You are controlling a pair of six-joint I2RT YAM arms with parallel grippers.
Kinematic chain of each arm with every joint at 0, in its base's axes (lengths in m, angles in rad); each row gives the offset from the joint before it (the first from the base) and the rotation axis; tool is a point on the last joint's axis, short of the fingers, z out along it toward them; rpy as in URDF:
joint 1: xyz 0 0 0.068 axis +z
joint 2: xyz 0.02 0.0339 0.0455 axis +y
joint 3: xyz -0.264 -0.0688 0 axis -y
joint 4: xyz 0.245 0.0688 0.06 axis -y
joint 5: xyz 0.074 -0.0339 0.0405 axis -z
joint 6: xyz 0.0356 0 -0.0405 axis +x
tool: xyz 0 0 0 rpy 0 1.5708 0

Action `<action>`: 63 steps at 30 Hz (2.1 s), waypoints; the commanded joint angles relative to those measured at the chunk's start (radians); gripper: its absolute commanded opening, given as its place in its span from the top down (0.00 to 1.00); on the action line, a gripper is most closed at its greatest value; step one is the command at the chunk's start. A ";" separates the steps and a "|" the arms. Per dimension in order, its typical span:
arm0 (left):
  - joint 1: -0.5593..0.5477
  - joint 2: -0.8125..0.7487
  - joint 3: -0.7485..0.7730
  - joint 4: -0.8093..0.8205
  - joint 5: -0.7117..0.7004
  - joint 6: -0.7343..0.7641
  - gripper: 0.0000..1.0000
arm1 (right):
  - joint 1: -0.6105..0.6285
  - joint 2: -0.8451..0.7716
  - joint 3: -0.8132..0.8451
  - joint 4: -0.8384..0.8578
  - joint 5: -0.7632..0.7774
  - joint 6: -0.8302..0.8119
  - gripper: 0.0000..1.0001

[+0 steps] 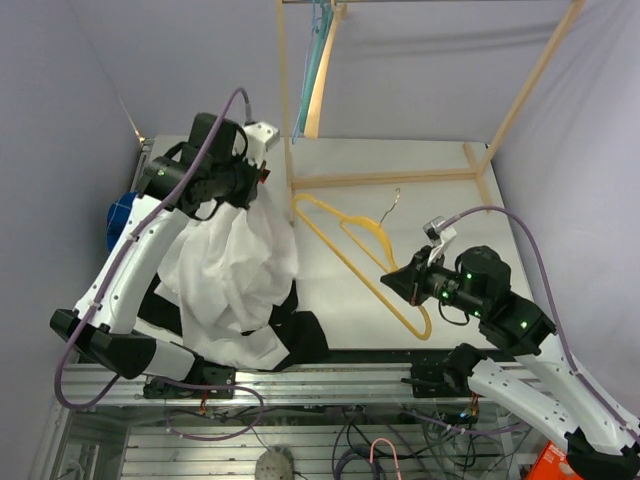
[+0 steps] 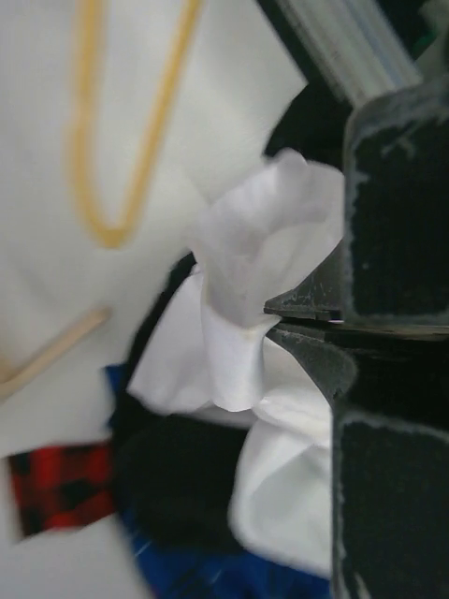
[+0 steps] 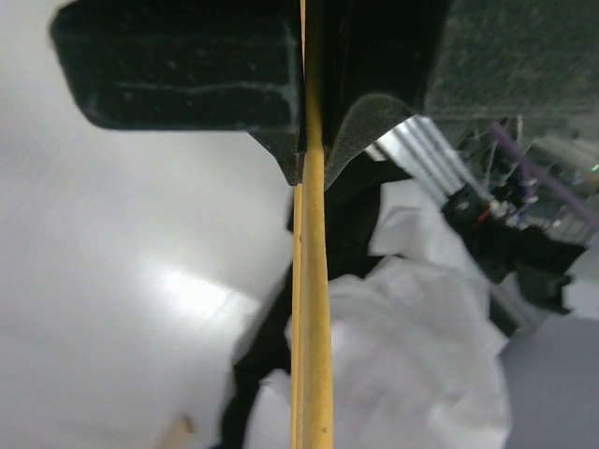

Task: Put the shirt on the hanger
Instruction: Hang the shirt on the hanger.

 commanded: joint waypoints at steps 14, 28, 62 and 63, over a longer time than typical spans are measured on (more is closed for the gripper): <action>-0.088 0.012 0.144 -0.155 0.006 0.488 0.93 | 0.005 -0.011 0.182 -0.051 -0.266 -0.147 1.00; -0.091 -0.008 0.179 -0.216 -0.008 0.482 0.93 | 0.005 0.077 0.111 0.070 -0.340 -0.127 1.00; -0.126 0.096 0.281 -0.433 0.249 0.376 0.93 | 0.204 0.392 0.096 0.296 -0.169 -0.195 1.00; -0.126 0.082 0.235 -0.433 0.229 0.387 0.93 | 0.203 0.368 0.104 0.283 -0.112 -0.197 1.00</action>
